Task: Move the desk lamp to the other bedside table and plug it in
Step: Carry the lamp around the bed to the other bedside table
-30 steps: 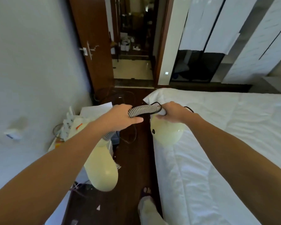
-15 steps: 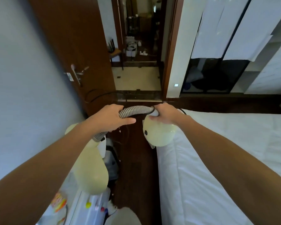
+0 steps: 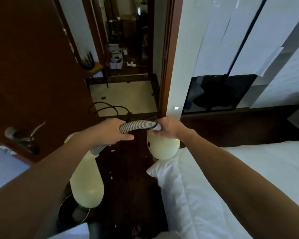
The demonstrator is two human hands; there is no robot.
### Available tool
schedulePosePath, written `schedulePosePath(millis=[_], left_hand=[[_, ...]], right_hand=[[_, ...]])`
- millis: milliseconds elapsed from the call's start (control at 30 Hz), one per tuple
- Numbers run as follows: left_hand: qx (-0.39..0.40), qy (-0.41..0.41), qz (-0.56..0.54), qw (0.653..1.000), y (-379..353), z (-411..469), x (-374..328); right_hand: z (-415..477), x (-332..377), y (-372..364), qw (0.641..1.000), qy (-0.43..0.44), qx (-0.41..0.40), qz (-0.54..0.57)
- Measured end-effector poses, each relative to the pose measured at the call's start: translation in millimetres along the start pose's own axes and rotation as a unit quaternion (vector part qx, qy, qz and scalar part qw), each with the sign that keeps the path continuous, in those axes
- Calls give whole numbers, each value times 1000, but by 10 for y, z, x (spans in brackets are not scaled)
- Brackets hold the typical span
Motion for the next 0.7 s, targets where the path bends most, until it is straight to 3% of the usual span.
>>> schedulePosePath(millis=[167,433,700], left_hand=[[10,-67,67,995,385,1249,-669],[30,-159,123,979,742,3466,-2294],[47,-270,205,940,995,4886,-4065]], right_hand=[[405,-1029,388,997,-59,-33,-29],[999,-3317,1106,981,-159,-100,-44],[973,-4954,1927,951,-268,-155,-20]])
Point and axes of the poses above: each hand's wrist, its own z-axis towards the middle knuckle, its own y-axis out of the back of the hand, x = y × z, the point moved 3 cm from there along z, towards the middle knuckle, and after that the axes turned 13 degrees about y, right-handed, at the moved point
